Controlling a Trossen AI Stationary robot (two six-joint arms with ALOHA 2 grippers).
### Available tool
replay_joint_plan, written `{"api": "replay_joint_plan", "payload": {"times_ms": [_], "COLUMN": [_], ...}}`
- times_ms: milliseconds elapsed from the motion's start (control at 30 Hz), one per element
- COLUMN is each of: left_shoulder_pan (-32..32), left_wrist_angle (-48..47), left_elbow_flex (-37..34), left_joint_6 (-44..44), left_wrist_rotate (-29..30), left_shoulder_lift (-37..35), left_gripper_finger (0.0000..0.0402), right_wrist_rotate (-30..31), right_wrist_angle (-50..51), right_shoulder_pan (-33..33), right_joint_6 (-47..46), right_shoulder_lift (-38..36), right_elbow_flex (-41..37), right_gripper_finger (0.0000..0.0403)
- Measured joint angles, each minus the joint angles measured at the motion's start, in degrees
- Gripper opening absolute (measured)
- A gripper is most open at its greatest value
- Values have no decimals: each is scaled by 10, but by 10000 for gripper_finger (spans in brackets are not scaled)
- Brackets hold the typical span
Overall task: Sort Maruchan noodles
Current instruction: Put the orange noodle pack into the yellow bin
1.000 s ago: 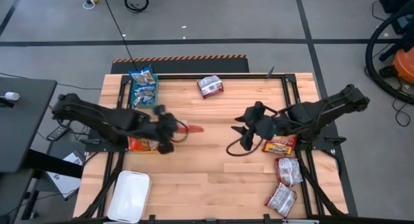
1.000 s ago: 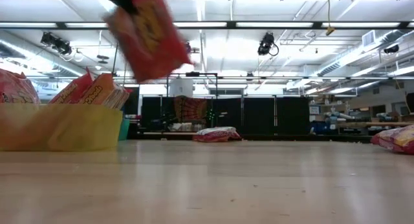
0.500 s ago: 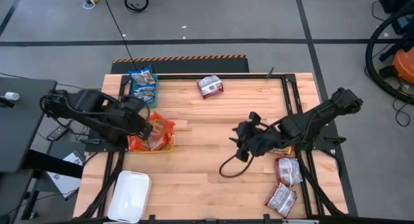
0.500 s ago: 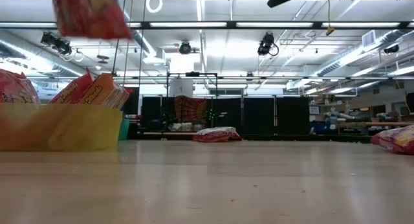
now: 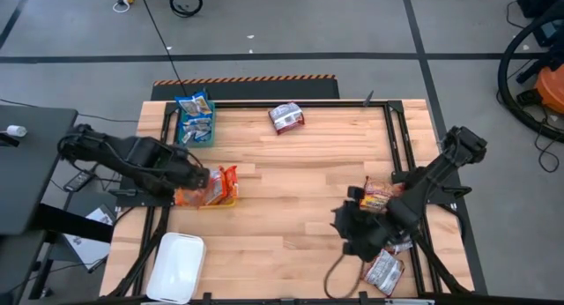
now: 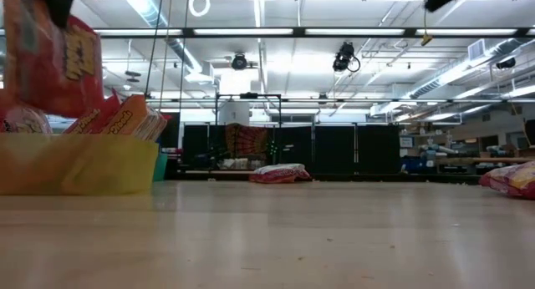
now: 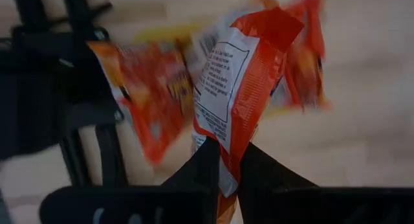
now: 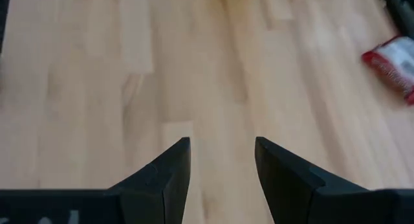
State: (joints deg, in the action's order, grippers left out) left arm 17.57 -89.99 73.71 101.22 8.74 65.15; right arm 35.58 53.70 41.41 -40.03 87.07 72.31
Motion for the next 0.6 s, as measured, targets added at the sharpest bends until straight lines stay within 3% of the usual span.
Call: {"api": "replay_joint_plan", "payload": {"times_ms": [300, 467, 600], "left_shoulder_pan": [-78, -85, -85], "left_wrist_angle": [44, 151, 150], "left_elbow_flex": [-119, -161, -179], "left_joint_6": [51, 58, 69], "left_wrist_rotate": [3, -6, -8], "left_shoulder_lift": [-12, -11, -11], "left_gripper_finger": [38, 39, 39], "right_wrist_rotate": [-30, -37, -39], "right_wrist_angle": [20, 53, 81], "right_shoulder_pan": [94, 118, 122], "right_joint_6": [-65, -92, -112], "right_shoulder_lift": [-2, -6, -12], "right_elbow_flex": [-6, -6, -6], "right_gripper_finger": [178, 178, 178]}}
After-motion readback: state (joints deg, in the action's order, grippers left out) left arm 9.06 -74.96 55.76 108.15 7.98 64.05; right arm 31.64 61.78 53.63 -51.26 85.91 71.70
